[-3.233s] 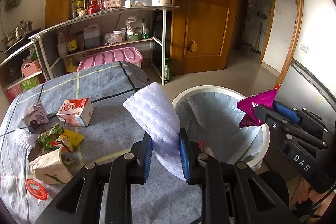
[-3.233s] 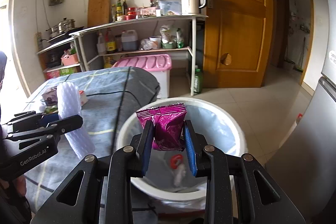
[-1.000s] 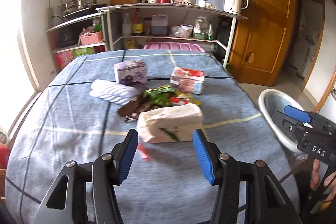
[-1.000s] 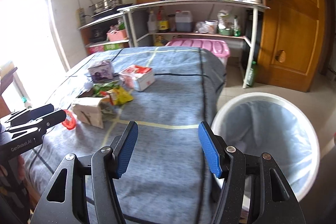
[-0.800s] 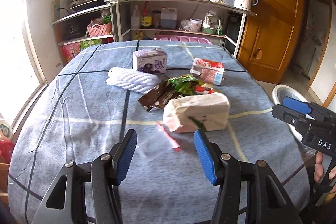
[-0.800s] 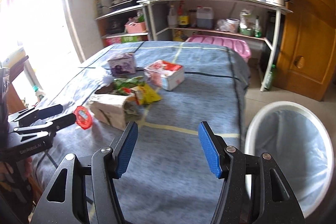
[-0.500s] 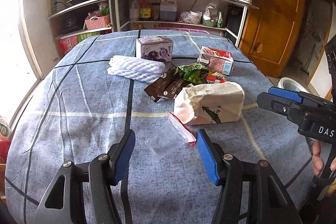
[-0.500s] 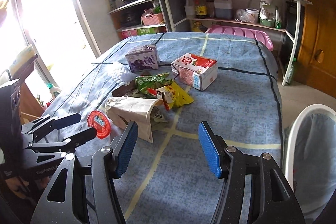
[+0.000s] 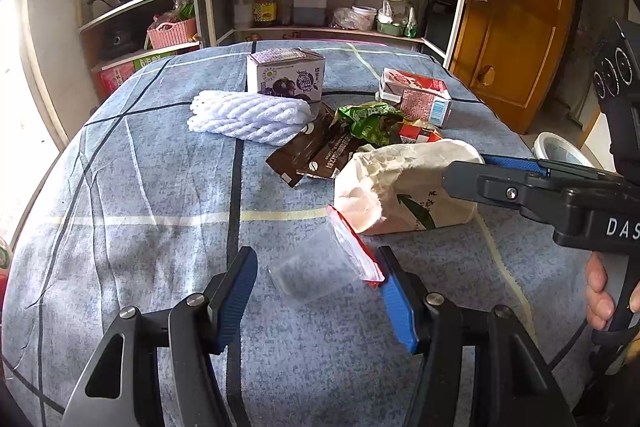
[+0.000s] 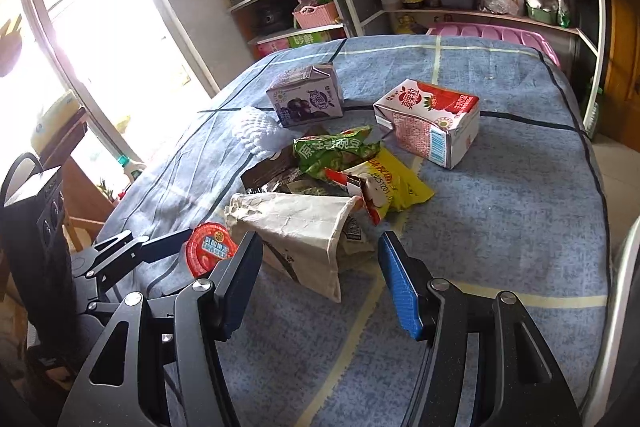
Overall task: Collect trash
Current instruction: 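Grasp the clear zip bag with the left tool while the right tool grasps the white paper bag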
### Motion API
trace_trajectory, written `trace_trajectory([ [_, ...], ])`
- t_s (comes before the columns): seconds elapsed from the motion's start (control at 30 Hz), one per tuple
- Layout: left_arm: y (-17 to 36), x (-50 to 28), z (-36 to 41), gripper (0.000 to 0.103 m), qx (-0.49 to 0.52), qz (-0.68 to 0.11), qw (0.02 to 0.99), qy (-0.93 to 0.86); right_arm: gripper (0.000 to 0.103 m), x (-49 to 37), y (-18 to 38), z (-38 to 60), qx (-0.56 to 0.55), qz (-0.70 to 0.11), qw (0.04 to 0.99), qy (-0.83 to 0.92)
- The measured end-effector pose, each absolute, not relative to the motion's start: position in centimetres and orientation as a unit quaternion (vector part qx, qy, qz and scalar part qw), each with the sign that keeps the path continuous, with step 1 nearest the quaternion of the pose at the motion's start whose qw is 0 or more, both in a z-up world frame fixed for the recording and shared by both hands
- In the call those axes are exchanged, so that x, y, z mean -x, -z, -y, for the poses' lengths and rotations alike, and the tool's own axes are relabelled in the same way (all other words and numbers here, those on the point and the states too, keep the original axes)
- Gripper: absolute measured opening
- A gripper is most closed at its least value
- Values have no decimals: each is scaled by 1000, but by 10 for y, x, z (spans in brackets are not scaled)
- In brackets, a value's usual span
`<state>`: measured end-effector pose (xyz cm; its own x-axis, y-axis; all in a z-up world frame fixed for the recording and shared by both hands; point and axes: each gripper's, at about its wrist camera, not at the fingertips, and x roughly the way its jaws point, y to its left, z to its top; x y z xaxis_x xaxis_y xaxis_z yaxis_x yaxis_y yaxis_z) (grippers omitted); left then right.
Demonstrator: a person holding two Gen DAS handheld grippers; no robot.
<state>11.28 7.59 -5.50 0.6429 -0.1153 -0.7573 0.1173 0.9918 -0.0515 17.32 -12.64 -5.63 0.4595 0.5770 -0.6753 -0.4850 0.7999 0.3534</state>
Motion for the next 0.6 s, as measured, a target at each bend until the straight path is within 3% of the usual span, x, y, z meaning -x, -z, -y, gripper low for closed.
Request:
trace_trajectory([
  [0.27,60,-121,-81,60,13,-423,904,66,60,-186,66,129,-106,-435,830,-331],
  [0.4,59,-123,-83,60,23,-422,904,67,26,-184,68,128,-106,-438,827,-335],
  [0.57,60,-124,-83,59,23,-420,905,69,19,-181,70,130,-114,-437,821,-348],
  [0.6,59,-125,-83,53,24,-420,905,68,19,-180,71,131,-117,-437,820,-349],
])
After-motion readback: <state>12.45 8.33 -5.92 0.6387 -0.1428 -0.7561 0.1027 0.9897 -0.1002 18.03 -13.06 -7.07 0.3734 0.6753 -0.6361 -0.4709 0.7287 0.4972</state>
